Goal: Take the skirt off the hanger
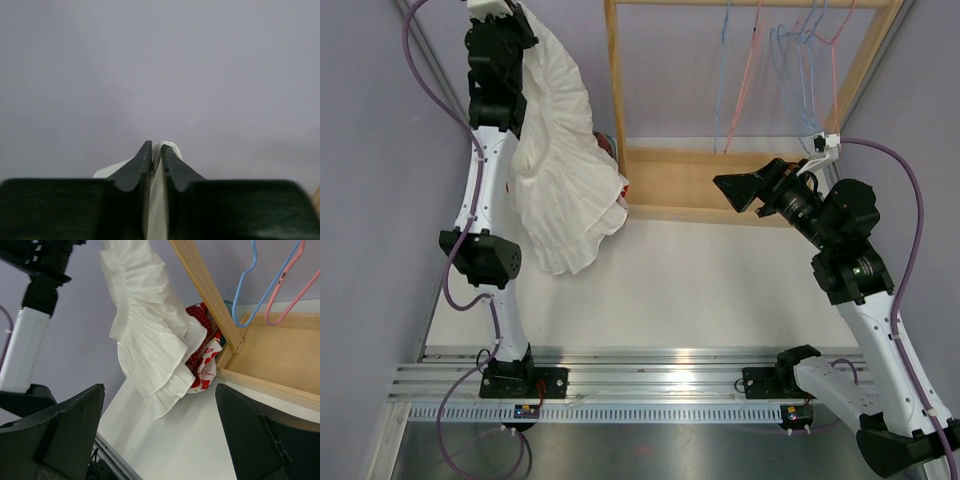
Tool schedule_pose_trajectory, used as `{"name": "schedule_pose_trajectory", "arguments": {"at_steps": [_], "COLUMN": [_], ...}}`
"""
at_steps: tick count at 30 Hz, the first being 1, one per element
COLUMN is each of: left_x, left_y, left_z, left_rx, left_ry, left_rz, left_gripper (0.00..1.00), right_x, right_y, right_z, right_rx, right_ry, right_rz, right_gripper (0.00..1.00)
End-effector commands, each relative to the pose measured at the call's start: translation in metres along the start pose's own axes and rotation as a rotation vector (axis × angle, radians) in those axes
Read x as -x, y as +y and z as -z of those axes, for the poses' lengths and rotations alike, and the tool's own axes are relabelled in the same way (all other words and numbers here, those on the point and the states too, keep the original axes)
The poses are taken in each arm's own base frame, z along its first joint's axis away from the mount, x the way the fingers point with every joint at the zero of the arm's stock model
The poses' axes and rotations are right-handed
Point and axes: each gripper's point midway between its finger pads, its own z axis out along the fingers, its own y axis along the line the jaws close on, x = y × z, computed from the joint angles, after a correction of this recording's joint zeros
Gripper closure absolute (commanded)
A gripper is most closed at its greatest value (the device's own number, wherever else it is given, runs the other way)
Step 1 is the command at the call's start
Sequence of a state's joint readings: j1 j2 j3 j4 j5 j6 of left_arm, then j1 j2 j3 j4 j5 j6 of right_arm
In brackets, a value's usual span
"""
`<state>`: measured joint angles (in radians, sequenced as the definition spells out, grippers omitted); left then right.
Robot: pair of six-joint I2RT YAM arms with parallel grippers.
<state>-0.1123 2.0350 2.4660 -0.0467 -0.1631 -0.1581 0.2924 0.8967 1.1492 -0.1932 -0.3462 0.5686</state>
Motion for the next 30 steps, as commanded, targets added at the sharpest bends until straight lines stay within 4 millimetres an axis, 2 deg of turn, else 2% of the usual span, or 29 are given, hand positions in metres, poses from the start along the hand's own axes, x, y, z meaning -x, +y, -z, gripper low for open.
{"name": "schedule_pose_trajectory", "arguments": {"at_steps": [1, 2, 3, 4, 6, 7, 8, 9, 10, 11, 12, 13, 14, 15, 17, 18, 19, 20, 21, 22, 23, 24, 25, 26, 27, 28, 29, 30], "left_x": [-0.049, -0.078, -0.099, -0.119, -0.138, -0.137, -0.145, -0.117, -0.103, -0.111, -0.07, -0.059, -0.065, -0.028, -0.023, -0.028, -0.002, 0.0, -0.034, -0.033, -0.019, -0.049, -0.058, -0.041, -0.049, -0.077, -0.064, -0.075], "left_y": [0.014, 0.023, 0.028, 0.032, 0.041, 0.041, 0.046, 0.042, 0.039, 0.043, 0.038, 0.037, 0.038, 0.033, 0.027, 0.023, 0.008, 0.002, 0.002, -0.01, -0.015, -0.019, -0.021, -0.018, -0.017, -0.015, -0.009, -0.002], "left_z": [-0.017, -0.018, -0.018, -0.014, -0.005, -0.001, 0.008, 0.017, 0.025, 0.038, 0.052, 0.063, 0.075, 0.094, 0.119, 0.134, 0.158, 0.174, 0.198, 0.22, 0.249, 0.278, 0.298, 0.323, 0.34, 0.362, 0.379, 0.393], "left_rx": [0.061, 0.101, 0.124, 0.145, 0.195, 0.201, 0.222, 0.218, 0.216, 0.238, 0.229, 0.24, 0.252, 0.24, 0.211, 0.185, 0.116, 0.09, 0.071, 0.026, -0.029, -0.065, -0.092, -0.12, -0.138, -0.16, -0.17, -0.155], "left_ry": [0.018, 0.067, 0.108, 0.162, 0.239, 0.25, 0.278, 0.24, 0.226, 0.256, 0.209, 0.202, 0.232, 0.196, 0.233, 0.282, 0.27, 0.291, 0.397, 0.417, 0.407, 0.485, 0.513, 0.478, 0.508, 0.575, 0.538, 0.575], "left_rz": [0.085, 0.084, 0.089, 0.088, 0.074, 0.073, 0.061, 0.066, 0.058, 0.037, 0.04, 0.019, -0.002, -0.003, -0.007, -0.015, 0.011, 0.021, 0.0, 0.016, 0.037, 0.037, 0.053, 0.09, 0.102, 0.107, 0.122, 0.113], "left_gripper": [0.69, 0.49, 0.09, 0.01, 0.01, 0.01, 0.01, 0.01, 0.01, 0.01, 0.01, 0.01, 0.01, 0.01, 0.01, 0.01, 0.01, 0.01, 0.01, 0.01, 0.01, 0.01, 0.01, 0.01, 0.01, 0.01, 0.01, 0.01], "right_x": [0.004, 0.005, 0.004, 0.004, 0.004, 0.003, 0.003, 0.004, 0.005, 0.006, 0.007, 0.008, 0.01, 0.009, 0.015, 0.013, 0.015, 0.017, 0.014, 0.014, 0.015, 0.01, 0.012, 0.011, 0.008, 0.008, 0.007, 0.002], "right_y": [0.017, 0.018, 0.019, 0.018, 0.021, 0.02, 0.022, 0.025, 0.026, 0.027, 0.029, 0.029, 0.034, 0.035, 0.043, 0.043, 0.044, 0.05, 0.048, 0.046, 0.05, 0.047, 0.045, 0.048, 0.045, 0.042, 0.043, 0.038], "right_z": [0.014, 0.016, 0.02, 0.022, 0.029, 0.032, 0.034, 0.038, 0.041, 0.042, 0.047, 0.049, 0.054, 0.057, 0.069, 0.073, 0.078, 0.089, 0.096, 0.102, 0.115, 0.122, 0.13, 0.144, 0.15, 0.156, 0.169, 0.174], "right_rx": [0.058, 0.056, 0.058, 0.053, 0.057, 0.056, 0.06, 0.067, 0.069, 0.07, 0.071, 0.065, 0.075, 0.074, 0.082, 0.076, 0.071, 0.08, 0.064, 0.045, 0.045, 0.026, 0.007, 0.01, -0.005, -0.028, -0.029, -0.051], "right_ry": [-0.001, -0.004, -0.009, -0.015, -0.021, -0.02, -0.022, -0.027, -0.031, -0.037, -0.045, -0.049, -0.056, -0.05, -0.076, -0.073, -0.082, -0.102, -0.097, -0.108, -0.134, -0.129, -0.153, -0.184, -0.19, -0.211, -0.238, -0.232], "right_rz": [0.055, 0.059, 0.061, 0.068, 0.078, 0.093, 0.1, 0.109, 0.12, 0.125, 0.128, 0.131, 0.132, 0.135, 0.144, 0.142, 0.146, 0.155, 0.151, 0.154, 0.164, 0.157, 0.156, 0.162, 0.156, 0.15, 0.158, 0.155], "right_gripper": [0.01, 0.01, 0.01, 0.01, 0.01, 0.0, 0.01, 0.01, 0.01, 0.01, 0.01, 0.0, 0.01, 0.01, 0.01, 0.01, 0.01, 0.01, 0.01, 0.01, 0.01, 0.01, 0.0, 0.01, 0.01, 0.01, 0.01, 0.01]}}
